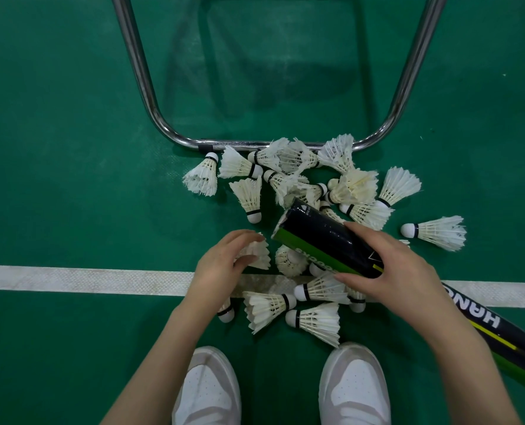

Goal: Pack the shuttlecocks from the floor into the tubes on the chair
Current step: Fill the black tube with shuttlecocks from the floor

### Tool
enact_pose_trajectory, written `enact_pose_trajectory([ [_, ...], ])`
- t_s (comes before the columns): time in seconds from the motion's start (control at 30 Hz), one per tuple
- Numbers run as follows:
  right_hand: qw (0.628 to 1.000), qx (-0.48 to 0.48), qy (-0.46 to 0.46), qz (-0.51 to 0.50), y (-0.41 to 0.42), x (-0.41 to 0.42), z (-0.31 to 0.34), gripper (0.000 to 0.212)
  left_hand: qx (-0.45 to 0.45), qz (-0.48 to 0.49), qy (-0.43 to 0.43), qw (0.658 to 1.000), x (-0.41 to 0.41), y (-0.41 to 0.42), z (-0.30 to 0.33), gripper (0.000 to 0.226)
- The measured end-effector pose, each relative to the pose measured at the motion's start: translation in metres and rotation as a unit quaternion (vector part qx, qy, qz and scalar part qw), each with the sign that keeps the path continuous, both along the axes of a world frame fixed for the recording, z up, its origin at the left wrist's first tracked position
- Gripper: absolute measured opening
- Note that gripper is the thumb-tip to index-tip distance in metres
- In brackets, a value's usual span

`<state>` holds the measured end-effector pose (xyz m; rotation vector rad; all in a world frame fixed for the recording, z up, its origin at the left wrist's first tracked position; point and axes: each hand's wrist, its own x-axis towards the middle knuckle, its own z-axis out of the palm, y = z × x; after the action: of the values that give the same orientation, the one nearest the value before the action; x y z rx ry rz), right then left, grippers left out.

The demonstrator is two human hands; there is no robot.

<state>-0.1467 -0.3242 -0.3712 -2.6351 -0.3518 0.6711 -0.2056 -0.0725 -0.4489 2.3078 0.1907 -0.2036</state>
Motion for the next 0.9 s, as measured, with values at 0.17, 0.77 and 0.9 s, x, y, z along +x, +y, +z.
enact_pose_trajectory([
  [0.17, 1.000, -0.001, 0.001, -0.002, 0.000, 0.000, 0.000, 0.076, 0.096, -0.052, -0.017, 0.994, 0.005, 0.003, 0.005, 0.024],
  [0.77, 1.000, 0.003, 0.004, 0.007, 0.004, -0.001, -0.002, 0.076, -0.266, 0.291, -0.092, 0.915, 0.017, -0.002, 0.062, 0.007],
  [0.9, 1.000, 0.011, 0.005, 0.008, 0.008, -0.002, -0.001, 0.076, -0.292, 0.251, -0.033, 0.922, 0.015, -0.011, 0.060, 0.005],
])
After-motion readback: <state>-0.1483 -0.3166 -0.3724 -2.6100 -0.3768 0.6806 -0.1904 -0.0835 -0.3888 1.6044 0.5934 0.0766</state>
